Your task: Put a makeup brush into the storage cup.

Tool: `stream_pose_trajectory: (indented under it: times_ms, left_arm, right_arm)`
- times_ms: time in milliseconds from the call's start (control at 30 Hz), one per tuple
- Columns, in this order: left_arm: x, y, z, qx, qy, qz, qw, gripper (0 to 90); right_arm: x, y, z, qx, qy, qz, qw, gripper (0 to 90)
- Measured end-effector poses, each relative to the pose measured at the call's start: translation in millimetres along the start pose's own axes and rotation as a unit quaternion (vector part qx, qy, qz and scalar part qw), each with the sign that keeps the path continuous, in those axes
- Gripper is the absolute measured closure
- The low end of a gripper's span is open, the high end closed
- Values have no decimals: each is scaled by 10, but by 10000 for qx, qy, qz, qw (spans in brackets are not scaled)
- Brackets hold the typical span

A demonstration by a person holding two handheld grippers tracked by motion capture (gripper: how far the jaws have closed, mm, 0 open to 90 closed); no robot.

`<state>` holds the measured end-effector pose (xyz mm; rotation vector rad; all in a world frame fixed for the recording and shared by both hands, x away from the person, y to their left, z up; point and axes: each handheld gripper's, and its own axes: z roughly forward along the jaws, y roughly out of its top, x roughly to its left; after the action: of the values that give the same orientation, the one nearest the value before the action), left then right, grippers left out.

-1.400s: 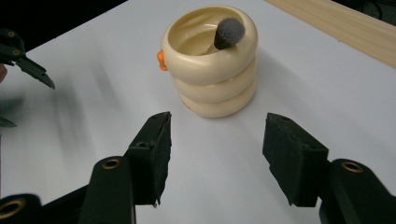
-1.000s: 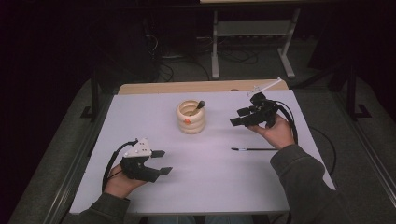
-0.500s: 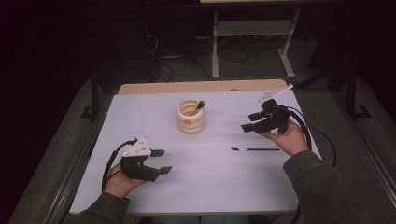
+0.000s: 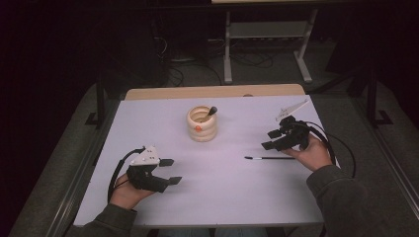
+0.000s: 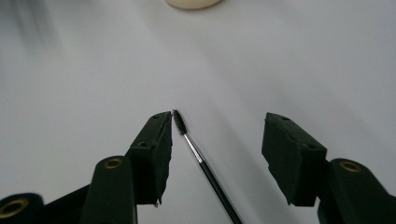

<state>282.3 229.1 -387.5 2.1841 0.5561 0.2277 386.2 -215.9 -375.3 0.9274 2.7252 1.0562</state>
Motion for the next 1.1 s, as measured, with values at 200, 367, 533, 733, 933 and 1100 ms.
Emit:
stream_pose_trajectory:
  times_ms: [200, 367, 533, 733, 933, 1100]
  left_arm:
    - [-3, 0, -3, 4, -3, 10, 10000, 338]
    - [0, 8, -10, -15, -12, -10, 10000, 338]
    - [3, 5, -20, -27, 4, 7, 10000, 338]
    - [10, -9, -5, 9, -39, -36, 10000, 338]
    - [19, -6, 1, 5, -54, -9, 10000, 339]
    - [10, -6, 7, 16, -64, -43, 10000, 338]
  right_arm:
    - [-39, -89, 40, 192, -50, -134, 9997, 459]
    - [-39, -97, 110, 365, -33, -233, 9991, 504]
    - [-41, -105, 243, 696, -51, -493, 9963, 561]
    - [-57, -173, 375, 975, 26, -541, 9938, 614]
    - [-65, -200, 446, 1065, 87, -632, 9923, 652]
    - [-36, -174, 520, 1171, 112, -816, 9897, 699]
